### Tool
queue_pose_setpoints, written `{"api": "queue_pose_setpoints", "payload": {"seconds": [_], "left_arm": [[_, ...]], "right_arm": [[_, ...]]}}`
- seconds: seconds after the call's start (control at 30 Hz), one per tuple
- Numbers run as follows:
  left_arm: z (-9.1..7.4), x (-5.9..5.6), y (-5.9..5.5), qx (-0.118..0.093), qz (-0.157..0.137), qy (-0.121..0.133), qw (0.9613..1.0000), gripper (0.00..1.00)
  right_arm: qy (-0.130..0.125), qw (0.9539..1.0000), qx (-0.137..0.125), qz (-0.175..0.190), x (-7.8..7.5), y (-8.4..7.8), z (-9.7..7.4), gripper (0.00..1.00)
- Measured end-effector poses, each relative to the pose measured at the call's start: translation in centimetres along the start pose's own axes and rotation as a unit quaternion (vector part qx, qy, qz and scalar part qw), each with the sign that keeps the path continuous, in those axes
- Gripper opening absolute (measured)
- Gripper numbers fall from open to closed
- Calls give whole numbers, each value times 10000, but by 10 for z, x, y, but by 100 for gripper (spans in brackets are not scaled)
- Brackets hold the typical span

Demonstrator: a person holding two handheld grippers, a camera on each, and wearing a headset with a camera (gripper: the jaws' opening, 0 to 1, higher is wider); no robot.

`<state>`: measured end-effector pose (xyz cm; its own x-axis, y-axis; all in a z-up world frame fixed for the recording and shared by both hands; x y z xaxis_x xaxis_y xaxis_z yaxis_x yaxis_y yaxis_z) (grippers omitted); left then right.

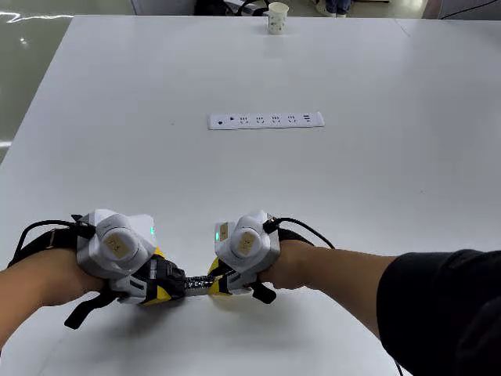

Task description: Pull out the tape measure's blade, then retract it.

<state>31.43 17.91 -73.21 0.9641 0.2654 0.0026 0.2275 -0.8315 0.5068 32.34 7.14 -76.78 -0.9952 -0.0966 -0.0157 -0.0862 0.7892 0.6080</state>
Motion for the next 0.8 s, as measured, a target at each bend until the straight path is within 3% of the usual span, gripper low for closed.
{"api": "queue_pose_setpoints", "payload": {"seconds": [0.8], "left_arm": [[1, -1, 0, 28, -24, 22, 10000, 33]], "right_arm": [[-45, 9998, -1, 168, 0, -15, -12, 9]]}}
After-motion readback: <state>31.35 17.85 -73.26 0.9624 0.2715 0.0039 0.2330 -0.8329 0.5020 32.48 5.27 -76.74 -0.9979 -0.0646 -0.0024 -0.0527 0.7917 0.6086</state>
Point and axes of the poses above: the centre of the closed fingertips' face, and the gripper's own axes: z roughly forward along the fingers, x roughly to its left, y roughly out of its top, the point moved 5 cm from there along -z, roughly backward along the fingers, and after that the axes turned 3 degrees about -y, right-handed, at the moved point
